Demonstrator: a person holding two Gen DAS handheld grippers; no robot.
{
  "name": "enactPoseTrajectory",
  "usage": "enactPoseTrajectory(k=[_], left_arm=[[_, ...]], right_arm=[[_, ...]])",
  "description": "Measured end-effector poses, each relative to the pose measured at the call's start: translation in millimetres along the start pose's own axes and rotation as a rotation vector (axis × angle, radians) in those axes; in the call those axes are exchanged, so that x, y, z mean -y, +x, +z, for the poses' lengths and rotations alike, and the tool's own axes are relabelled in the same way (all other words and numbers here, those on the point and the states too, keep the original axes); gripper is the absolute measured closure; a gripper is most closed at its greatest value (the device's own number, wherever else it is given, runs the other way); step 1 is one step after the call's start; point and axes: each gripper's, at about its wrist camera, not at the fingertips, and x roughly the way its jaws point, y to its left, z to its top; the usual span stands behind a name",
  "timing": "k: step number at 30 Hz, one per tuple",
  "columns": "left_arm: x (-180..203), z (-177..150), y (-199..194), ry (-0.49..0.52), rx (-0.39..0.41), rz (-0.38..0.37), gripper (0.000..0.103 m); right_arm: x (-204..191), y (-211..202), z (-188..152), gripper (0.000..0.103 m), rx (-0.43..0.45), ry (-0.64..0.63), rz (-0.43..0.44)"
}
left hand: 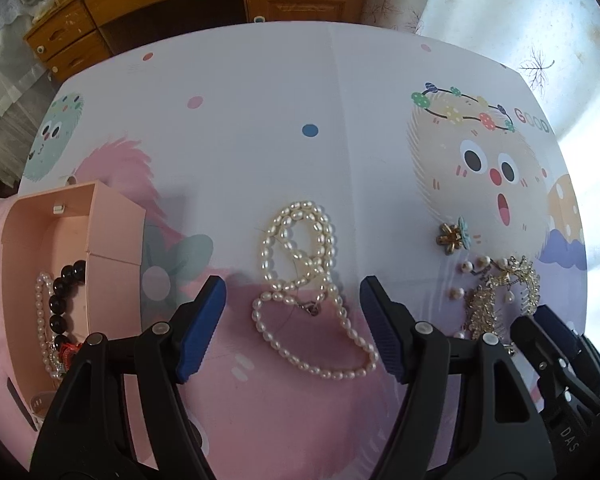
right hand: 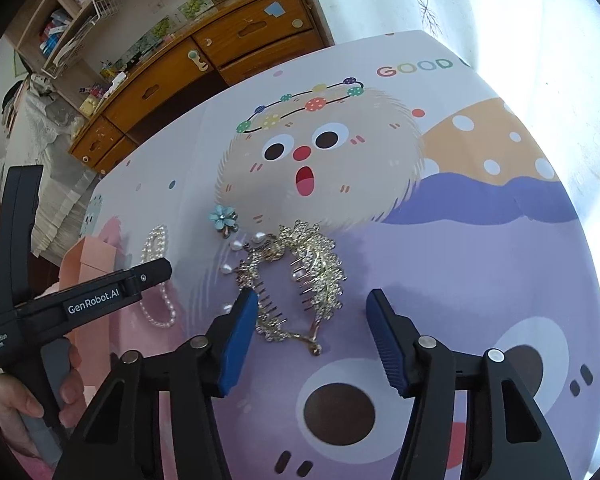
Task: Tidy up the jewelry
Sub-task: 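Move the left tool to the pearl necklace while the right tool approaches the gold leaf hair comb, then grasp the pearl necklace with the left tool while the right tool grasps the gold hair comb, then carry the necklace and hair comb into the pink box and release both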
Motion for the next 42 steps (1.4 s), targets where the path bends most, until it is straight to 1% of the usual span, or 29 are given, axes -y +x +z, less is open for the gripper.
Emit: enactPoseTrajectory(k=[2, 3, 4, 5, 10, 12, 14, 15, 16, 19, 20, 21, 22, 24, 25, 28, 30, 32, 37, 42], left_arm=[[3, 1, 2, 0.011, 0.012, 0.014, 0.039], [5, 1, 2, 0.014, 0.021, 0.015, 0.041], [7, 1, 1, 0.016, 0.028, 0.017, 0.042], [8, 2, 1, 0.019, 0.037, 0.019, 0.044], [16, 0, 1, 0.053, 0.107, 0.033, 0.049], [15, -2, -2, 0.052, 0.12, 0.017, 0.056], [15, -5, -3, 0.031, 0.121, -0.011, 0.062], [14, -6, -3, 0.021, 0.124, -0.022, 0.063], [14, -7, -3, 0.024, 0.128, -0.019, 0.063], [16, -10, -4, 0.051, 0.145, -0.031, 0.069], [17, -11, -4, 0.058, 0.15, -0.036, 0.074], [17, -11, -5, 0.061, 0.156, -0.035, 0.084], [16, -11, -5, 0.059, 0.158, -0.034, 0.086], [13, -12, -6, 0.052, 0.159, -0.031, 0.094], [11, -12, -6, 0.045, 0.161, -0.027, 0.096], [3, -12, -7, 0.024, 0.163, -0.058, 0.096], [1, -12, -8, 0.022, 0.165, -0.064, 0.097], [-3, -13, -12, 0.011, 0.181, -0.066, 0.1], [-12, -16, -22, -0.009, 0.192, -0.086, 0.1], [-21, -17, -45, -0.019, 0.24, -0.103, 0.1]], right_arm=[[-1, 0, 1, 0.056, 0.01, -0.022, -0.004], [-2, 1, 1, 0.061, 0.013, -0.038, -0.01], [-3, 1, 1, 0.064, 0.016, -0.05, -0.017], [-4, 2, 1, 0.064, 0.018, -0.067, -0.022], [-15, 3, -5, 0.067, 0.041, -0.188, -0.064], [-19, 5, -8, 0.07, 0.049, -0.239, -0.093], [-21, 5, -9, 0.075, 0.058, -0.255, -0.111], [-21, 5, -9, 0.077, 0.062, -0.255, -0.112], [-20, 5, -9, 0.077, 0.064, -0.253, -0.108], [-19, 6, -11, 0.077, 0.069, -0.264, -0.112], [-19, 6, -11, 0.077, 0.072, -0.265, -0.112], [-19, 5, -12, 0.077, 0.075, -0.261, -0.108], [-17, 6, -11, 0.077, 0.075, -0.259, -0.104], [-16, 5, -11, 0.077, 0.075, -0.258, -0.098], [-15, 4, -11, 0.077, 0.077, -0.257, -0.101], [-14, -2, -11, 0.078, 0.096, -0.25, -0.097], [-14, -7, -11, 0.078, 0.112, -0.25, -0.088], [-15, -12, -11, 0.078, 0.123, -0.255, -0.093], [-21, -28, -14, 0.078, 0.154, -0.265, -0.091], [-32, -50, -16, 0.078, 0.189, -0.287, -0.088]])
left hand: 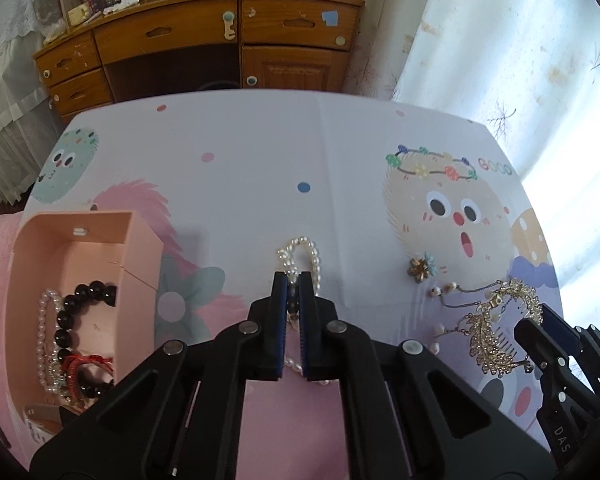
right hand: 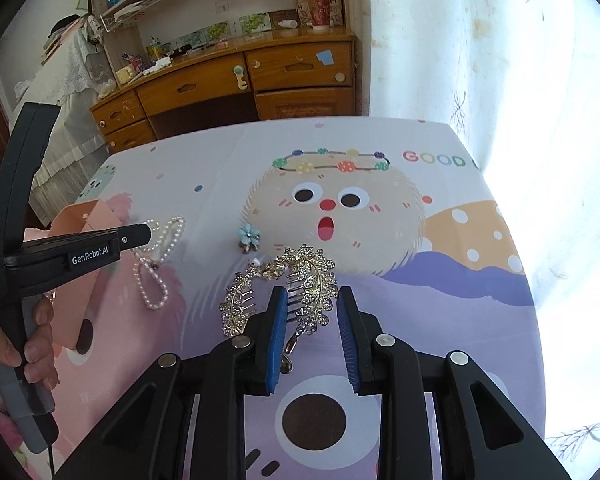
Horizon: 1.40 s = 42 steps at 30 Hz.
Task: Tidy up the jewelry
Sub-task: 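Carry the necklace and hair comb into the pink box and release both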
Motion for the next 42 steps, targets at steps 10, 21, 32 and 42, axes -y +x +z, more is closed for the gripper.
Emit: enactPoseTrajectory(k=[10, 21, 32, 42], left_arm=[[-23, 12, -69, -0.012, 0.102, -0.077, 0.1], [-62, 22, -165, 0.072, 0.258, -0.199, 0.1], [-134, 29, -246, 0.096, 0.376, -0.285, 0.1], [-196, 24, -248, 0.111, 0.358, -0.271, 0.1]], right_arm=[[-34, -42, 11, 0.078, 0.065, 0.011, 0.02], [-100, -85, 35, 0.078, 0.155, 0.037, 0.045], [-185, -131, 66, 0.078, 0.247, 0.055, 0.115], [-261, -144, 67, 0.078, 0.256, 0.084, 0.202]])
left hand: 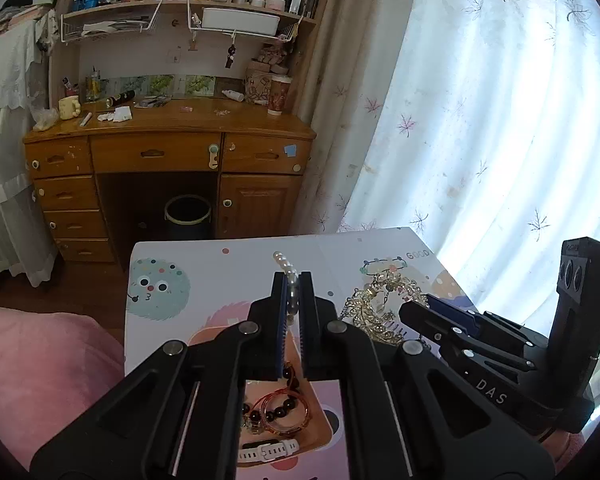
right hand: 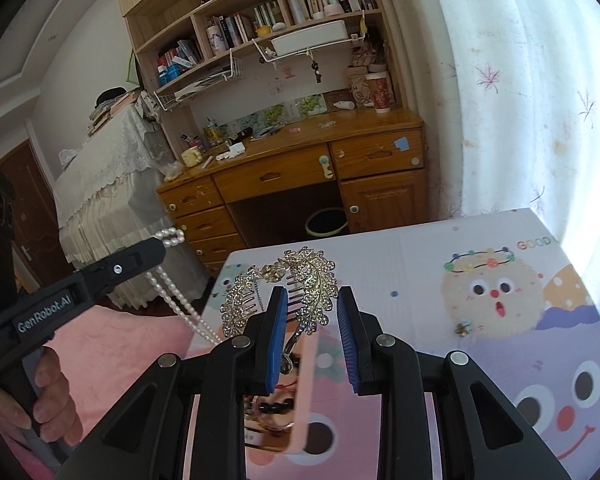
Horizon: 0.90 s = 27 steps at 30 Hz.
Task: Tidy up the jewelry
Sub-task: 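Carry the necklace and hair comb into the pink box and release both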
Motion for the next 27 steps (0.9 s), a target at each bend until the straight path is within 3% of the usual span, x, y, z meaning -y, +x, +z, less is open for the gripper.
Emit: enactPoseTrajectory(k=[6, 15, 16, 18, 19, 27], left_arm=[[-26, -18, 16, 0.008, -0.059, -0.015, 0.1], [-42, -46, 63, 0.03, -0.198, -0.054, 0.097], [-42, -48, 68, 0.043, -0.216, -0.048, 0.09], [-42, -53, 74, 0.065, -0.234, -0.024, 0.053], [-42, -54, 74, 0.069, -0.231, -0.018, 0.048], [-42, -60, 78, 0.05, -0.259, -0.038, 0.047]], right_arm=[[-38, 9, -12, 0.078, 0.001, 0.022, 0.062], [-69, 46, -46, 0.078, -0.104, 0.007, 0.003], [-68, 51, -50, 0.078, -0.111, 0.011, -0.004], [-68, 55, -56, 0.078, -0.12, 0.024, -0.012], [-61, 58, -60, 0.078, -0.122, 0.03, -0.013], [-35, 61, -71, 0.078, -0.126, 0.061, -0.032]])
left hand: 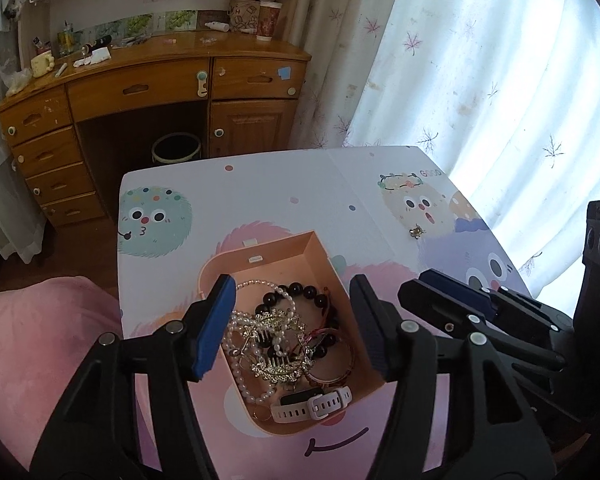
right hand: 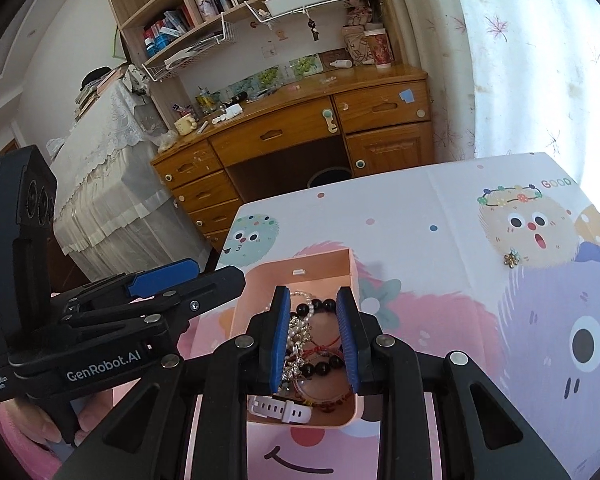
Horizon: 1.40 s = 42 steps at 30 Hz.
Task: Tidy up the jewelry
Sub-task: 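Carry the necklace and hair comb into the pink box and release both, then move the right tool to the blue flower brooch and close on it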
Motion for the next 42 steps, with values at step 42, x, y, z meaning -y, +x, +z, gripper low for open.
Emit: enactPoseTrajectory(k=[42], left_arm=[[161, -3, 161, -0.153, -0.192, 0.219, 0.031]], right_arm=[[315, 96, 37, 0.053, -0.233, 0.169, 0.017]])
